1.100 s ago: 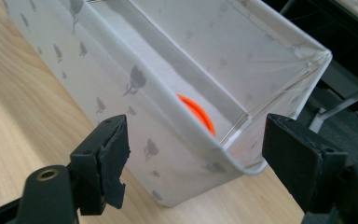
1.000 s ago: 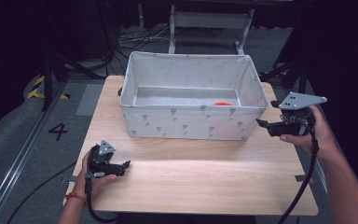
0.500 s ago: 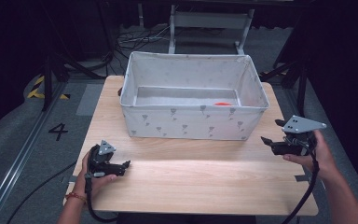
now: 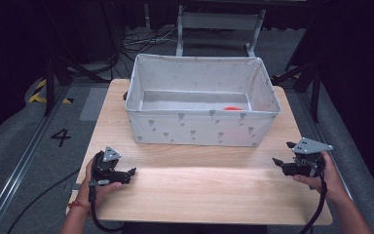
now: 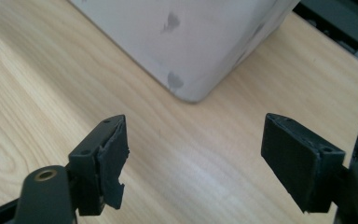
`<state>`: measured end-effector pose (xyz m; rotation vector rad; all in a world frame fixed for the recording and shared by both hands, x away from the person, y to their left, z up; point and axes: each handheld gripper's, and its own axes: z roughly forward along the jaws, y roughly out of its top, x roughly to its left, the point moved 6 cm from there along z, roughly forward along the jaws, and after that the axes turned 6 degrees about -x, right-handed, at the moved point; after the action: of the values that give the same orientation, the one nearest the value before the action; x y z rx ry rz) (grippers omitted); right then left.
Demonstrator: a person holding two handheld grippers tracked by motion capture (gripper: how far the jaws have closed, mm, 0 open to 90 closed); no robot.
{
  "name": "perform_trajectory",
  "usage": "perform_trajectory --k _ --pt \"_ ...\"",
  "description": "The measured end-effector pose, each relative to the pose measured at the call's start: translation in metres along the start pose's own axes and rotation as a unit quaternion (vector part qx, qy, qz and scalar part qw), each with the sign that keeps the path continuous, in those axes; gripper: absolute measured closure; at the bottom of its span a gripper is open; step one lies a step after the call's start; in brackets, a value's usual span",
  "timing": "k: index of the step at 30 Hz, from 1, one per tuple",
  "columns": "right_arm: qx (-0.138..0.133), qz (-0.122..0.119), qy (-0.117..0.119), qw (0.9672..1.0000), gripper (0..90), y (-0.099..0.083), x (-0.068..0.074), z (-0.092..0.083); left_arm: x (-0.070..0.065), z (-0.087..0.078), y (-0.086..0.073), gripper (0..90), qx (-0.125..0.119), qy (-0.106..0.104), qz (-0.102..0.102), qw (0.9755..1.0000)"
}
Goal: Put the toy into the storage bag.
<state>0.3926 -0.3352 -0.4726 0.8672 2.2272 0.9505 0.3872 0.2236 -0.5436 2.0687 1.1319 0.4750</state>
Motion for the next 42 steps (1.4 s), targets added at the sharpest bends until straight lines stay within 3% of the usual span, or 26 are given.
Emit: perform_trajectory --k 7,10,18,24,29,42 --pt "0.014 0.03 0.019 0.9993 24.3 -0.028 0.004 0.004 0.0 0.0 0.0 8.7 -0.001 0.0 -0.001 1.0" --pt "0.007 0.036 0.024 0.999 24.7 -0.041 0.005 0.002 0.0 0.0 0.0 8.7 -0.001 0.0 -0.001 1.0" --pt "0.009 0.076 0.055 0.9956 23.1 -0.073 0.011 0.004 -0.001 0.0 0.0 8.7 0.001 0.004 -0.005 1.0" --pt "-0.002 0.107 0.076 0.9914 19.1 -0.081 0.015 0.011 -0.001 -0.001 -0.001 8.8 0.0 0.008 -0.008 0.9999" --pt "0.001 0.107 0.075 0.9914 14.0 -0.081 0.013 0.015 -0.001 -0.001 -0.001 8.8 0.0 0.008 -0.008 0.9999" --pt "0.004 0.114 0.066 0.9913 13.3 -0.079 0.013 0.017 -0.001 -0.001 -0.001 8.5 0.001 0.005 -0.007 1.0"
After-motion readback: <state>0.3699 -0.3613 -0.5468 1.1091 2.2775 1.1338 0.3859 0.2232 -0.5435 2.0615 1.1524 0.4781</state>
